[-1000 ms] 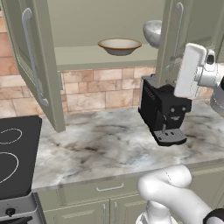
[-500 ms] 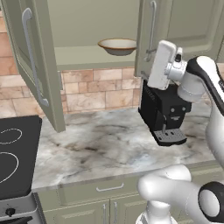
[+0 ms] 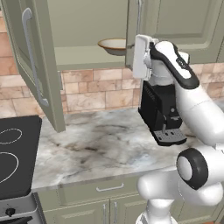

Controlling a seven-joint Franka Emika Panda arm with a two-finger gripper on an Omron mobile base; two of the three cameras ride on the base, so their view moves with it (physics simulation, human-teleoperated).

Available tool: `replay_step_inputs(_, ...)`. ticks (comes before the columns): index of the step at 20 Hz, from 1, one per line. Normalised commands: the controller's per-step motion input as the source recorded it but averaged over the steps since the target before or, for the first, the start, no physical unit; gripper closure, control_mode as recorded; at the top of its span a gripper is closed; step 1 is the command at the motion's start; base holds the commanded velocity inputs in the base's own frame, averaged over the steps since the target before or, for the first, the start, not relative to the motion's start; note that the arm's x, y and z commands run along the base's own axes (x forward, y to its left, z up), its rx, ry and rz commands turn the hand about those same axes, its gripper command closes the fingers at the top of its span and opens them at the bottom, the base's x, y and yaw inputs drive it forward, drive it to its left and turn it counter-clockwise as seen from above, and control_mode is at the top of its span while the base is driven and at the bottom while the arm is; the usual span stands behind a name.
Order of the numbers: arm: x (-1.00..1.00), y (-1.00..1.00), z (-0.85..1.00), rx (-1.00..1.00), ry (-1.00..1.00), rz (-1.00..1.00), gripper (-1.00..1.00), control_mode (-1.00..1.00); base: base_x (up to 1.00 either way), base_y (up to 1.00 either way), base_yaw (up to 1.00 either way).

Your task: Open the cabinet. Pick the bowls from the counter and place them in the cabinet. Then close the cabinet.

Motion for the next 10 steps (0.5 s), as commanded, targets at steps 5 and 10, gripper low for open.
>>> replay_step_inputs(5,1.00,0.37,0.00,-0.09,0.21,-0.23,-1.00,-1.00,0.00,0.00,0.00)
replay_step_inputs(10,0.33,0.05,0.04,-0.01,0.12,-0.06,-1.00,-1.00,0.00,0.00,0.00)
